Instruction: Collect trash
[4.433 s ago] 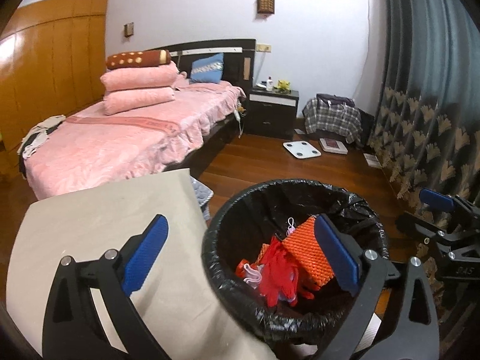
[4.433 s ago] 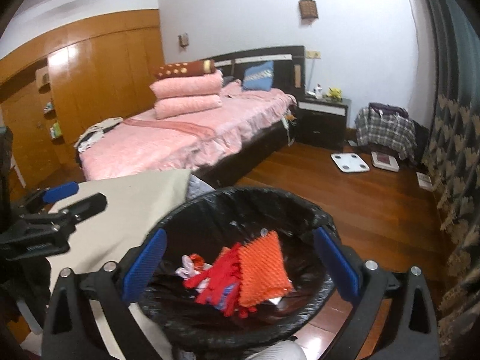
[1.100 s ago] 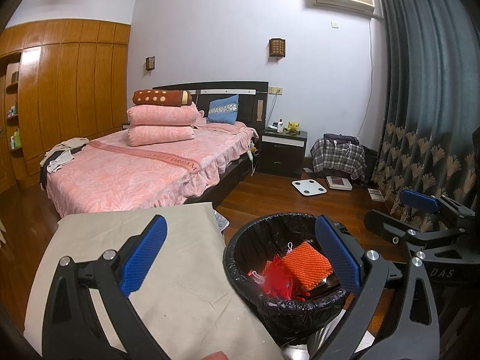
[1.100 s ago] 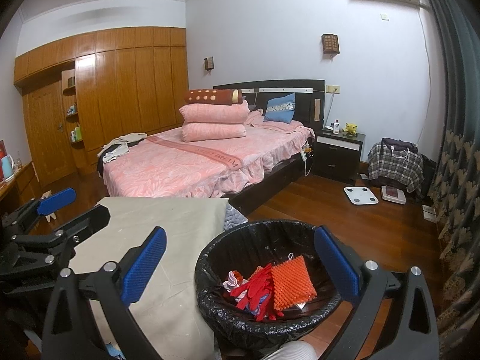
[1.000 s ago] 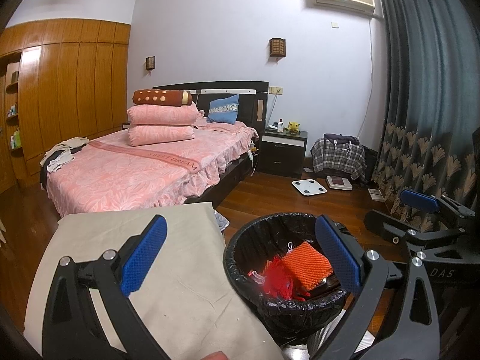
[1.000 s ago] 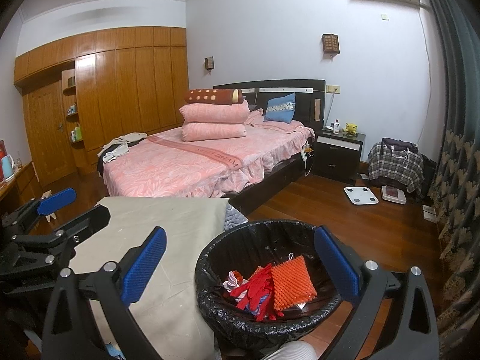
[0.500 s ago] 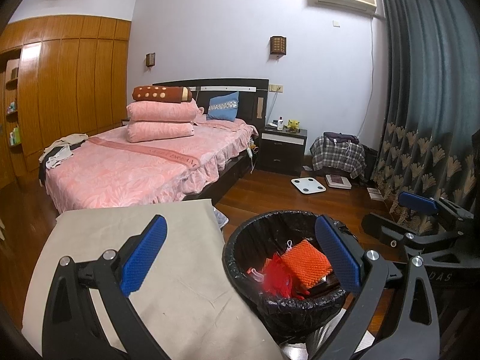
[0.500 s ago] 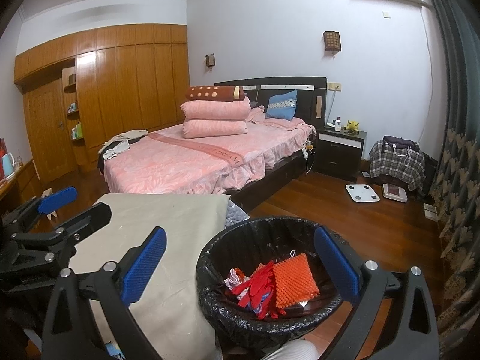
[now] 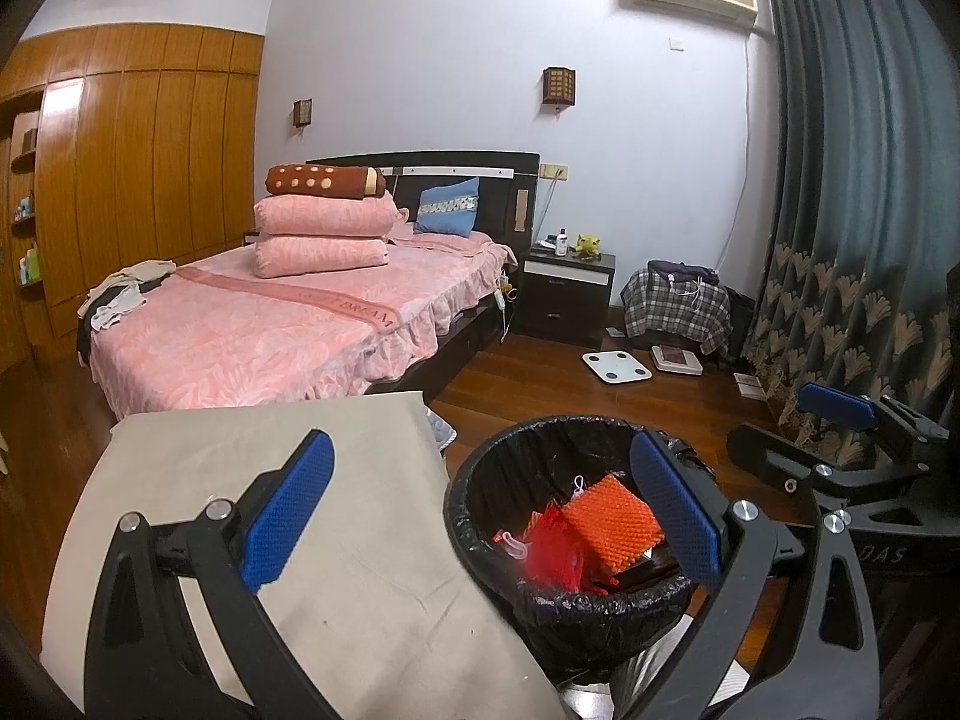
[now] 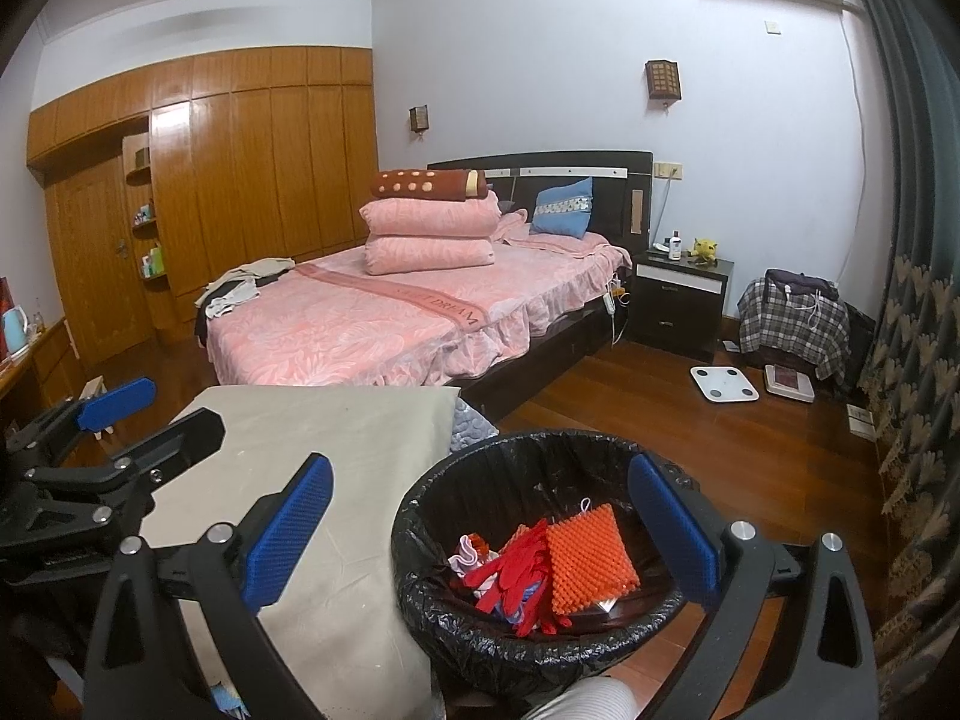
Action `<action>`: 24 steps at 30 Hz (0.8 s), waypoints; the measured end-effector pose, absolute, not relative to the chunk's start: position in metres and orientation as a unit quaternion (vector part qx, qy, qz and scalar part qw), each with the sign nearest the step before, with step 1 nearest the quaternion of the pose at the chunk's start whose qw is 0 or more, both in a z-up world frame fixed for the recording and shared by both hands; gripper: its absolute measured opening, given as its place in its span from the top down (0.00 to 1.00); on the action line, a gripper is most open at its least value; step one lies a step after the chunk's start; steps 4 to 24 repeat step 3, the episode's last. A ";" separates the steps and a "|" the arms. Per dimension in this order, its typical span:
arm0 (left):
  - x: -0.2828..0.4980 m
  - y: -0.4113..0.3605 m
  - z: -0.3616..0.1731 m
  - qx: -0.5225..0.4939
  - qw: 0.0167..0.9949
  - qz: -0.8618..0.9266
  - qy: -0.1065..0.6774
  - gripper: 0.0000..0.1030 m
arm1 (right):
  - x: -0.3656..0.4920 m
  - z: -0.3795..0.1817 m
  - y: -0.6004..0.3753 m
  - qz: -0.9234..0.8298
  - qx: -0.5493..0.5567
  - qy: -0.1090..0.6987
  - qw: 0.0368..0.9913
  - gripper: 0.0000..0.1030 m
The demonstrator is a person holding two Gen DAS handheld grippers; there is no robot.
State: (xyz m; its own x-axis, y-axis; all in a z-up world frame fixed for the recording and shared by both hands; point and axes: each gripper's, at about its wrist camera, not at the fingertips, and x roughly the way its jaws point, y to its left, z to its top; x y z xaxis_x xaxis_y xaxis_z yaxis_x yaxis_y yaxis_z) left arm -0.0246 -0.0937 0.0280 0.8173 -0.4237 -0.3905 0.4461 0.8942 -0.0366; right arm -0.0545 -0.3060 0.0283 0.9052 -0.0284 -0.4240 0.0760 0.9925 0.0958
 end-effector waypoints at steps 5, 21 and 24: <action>-0.025 -0.096 0.026 0.028 0.953 -0.227 0.200 0.06 | -0.054 0.028 -0.306 -0.026 0.055 0.216 0.974 0.06; -0.025 -0.096 0.026 0.028 0.953 -0.227 0.200 0.06 | -0.054 0.028 -0.306 -0.026 0.055 0.216 0.974 0.06; -0.025 -0.096 0.026 0.028 0.953 -0.227 0.200 0.06 | -0.054 0.028 -0.306 -0.026 0.055 0.216 0.974 0.06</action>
